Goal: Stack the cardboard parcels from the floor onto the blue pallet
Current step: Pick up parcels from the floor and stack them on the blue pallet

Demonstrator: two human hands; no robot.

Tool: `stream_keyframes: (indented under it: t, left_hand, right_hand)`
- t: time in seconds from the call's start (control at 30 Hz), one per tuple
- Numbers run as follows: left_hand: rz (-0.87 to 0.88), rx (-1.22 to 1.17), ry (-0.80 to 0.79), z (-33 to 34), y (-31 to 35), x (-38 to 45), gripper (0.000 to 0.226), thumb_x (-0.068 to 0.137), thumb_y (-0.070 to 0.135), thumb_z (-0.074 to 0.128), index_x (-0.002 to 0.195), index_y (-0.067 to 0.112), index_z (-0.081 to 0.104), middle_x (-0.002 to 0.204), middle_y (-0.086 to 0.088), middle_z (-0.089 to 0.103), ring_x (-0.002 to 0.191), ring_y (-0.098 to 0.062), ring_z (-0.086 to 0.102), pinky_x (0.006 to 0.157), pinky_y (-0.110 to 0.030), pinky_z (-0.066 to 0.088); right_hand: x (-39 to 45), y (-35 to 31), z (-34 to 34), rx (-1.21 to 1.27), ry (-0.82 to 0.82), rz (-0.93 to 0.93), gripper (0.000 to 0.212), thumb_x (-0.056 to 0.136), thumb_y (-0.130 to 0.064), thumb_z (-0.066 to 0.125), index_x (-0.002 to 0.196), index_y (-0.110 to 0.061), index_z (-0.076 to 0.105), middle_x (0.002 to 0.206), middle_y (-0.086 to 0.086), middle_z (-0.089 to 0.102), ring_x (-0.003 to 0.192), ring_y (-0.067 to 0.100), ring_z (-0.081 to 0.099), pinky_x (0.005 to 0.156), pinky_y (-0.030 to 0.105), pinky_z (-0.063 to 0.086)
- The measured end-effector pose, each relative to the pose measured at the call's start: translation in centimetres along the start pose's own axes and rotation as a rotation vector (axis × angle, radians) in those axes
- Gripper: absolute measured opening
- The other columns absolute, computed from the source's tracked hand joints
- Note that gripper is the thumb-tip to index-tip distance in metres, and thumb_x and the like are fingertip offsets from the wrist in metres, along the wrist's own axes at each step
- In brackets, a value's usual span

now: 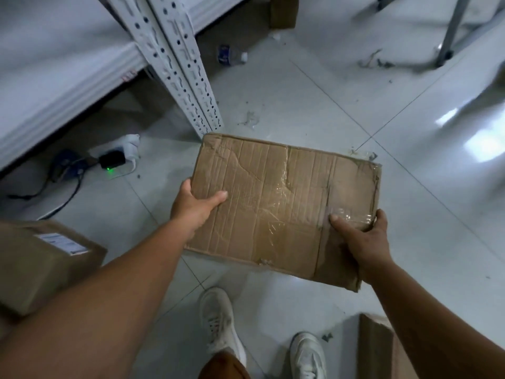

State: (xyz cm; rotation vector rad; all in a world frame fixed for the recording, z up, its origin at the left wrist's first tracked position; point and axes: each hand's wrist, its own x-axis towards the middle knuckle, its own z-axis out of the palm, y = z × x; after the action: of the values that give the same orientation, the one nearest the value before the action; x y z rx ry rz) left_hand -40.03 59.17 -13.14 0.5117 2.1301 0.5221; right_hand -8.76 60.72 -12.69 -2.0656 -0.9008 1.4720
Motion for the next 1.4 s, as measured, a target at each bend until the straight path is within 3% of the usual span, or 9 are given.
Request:
stream_keyframes:
  t: [0.13,0.3,0.5,0.7,0.93,1.17,1.4]
  left_hand:
    - [-0.029,-0.080,0.045,-4.0,1.7,-4.9,0.102,0.068,0.052,0.078,0.149,0.025,0.023,0.147,-0.003,0.043,0.131,-0.027,0.045,0.107,-0.049,0.039]
    - [-0.052,-0.174,0.138,-8.6,2.6,-12.2,0.095,0.075,0.047,0.075,0.150,0.022,0.023,0.148,-0.005,0.040,0.132,-0.029,0.042,0.108,-0.046,0.037]
    - [-0.101,-0.331,0.285,-13.8,1.5,-20.6,0.080,0.076,0.039,0.077,0.142,0.020,0.035,0.137,-0.005,0.051,0.121,-0.028,0.051,0.097,-0.038,0.042]
    - [-0.192,-0.428,0.390,-18.7,-1.9,-27.9,0.087,0.075,0.042,0.076,0.146,0.020,0.031,0.141,-0.007,0.047,0.125,-0.031,0.047,0.100,-0.045,0.040]
    - [-0.288,-0.542,0.527,-23.6,-8.4,-36.0,0.092,0.073,0.045,0.077,0.147,0.019,0.030,0.142,-0.008,0.047,0.128,-0.031,0.046,0.103,-0.044,0.040]
    - [-0.355,-0.618,0.703,-28.9,-17.7,-45.8,0.084,0.072,0.046,0.078,0.141,0.015,0.040,0.138,-0.007,0.051,0.126,-0.031,0.048,0.104,-0.042,0.040]
    - [-0.419,-0.723,0.854,-32.4,-27.1,-57.2,0.081,0.074,0.043,0.077,0.140,0.015,0.040,0.138,-0.010,0.051,0.125,-0.033,0.048,0.100,-0.041,0.040]
  right_hand:
    - [-3.1,-4.6,-1.2,-0.054,-0.029,-0.062,0.074,0.069,-0.037,0.082,0.125,-0.031,0.035,0.124,0.004,0.051,0.111,0.030,0.053,0.093,0.054,0.048]
    - [-7.3,-9.4,-2.5,-0.111,-0.091,-0.158,0.066,0.069,-0.034,0.083,0.116,-0.029,0.037,0.119,0.003,0.053,0.106,0.026,0.053,0.086,0.041,0.046]
    - [-13.4,-13.9,-2.5,-0.226,-0.219,-0.240,0.087,0.058,-0.045,0.085,0.128,-0.027,0.037,0.125,0.003,0.054,0.113,0.029,0.054,0.096,0.052,0.047]
    - [-19.7,-16.5,-1.2,-0.301,-0.349,-0.275,0.073,0.064,-0.037,0.084,0.119,-0.025,0.037,0.119,0.002,0.050,0.112,0.027,0.051,0.089,0.049,0.049]
    - [-28.5,-16.9,2.4,-0.470,-0.453,-0.342,0.107,0.045,-0.064,0.081,0.134,-0.030,0.031,0.129,0.006,0.047,0.116,0.034,0.050,0.093,0.059,0.047]
    - [-39.7,-13.9,6.5,-0.584,-0.588,-0.427,0.095,0.063,-0.049,0.082,0.138,-0.030,0.028,0.135,0.008,0.043,0.121,0.038,0.046,0.090,0.057,0.048]
    - [-51.4,-8.8,9.7,-0.721,-0.753,-0.546,0.097,0.064,-0.054,0.080,0.140,-0.032,0.024,0.139,0.008,0.039,0.123,0.038,0.043,0.097,0.061,0.042]
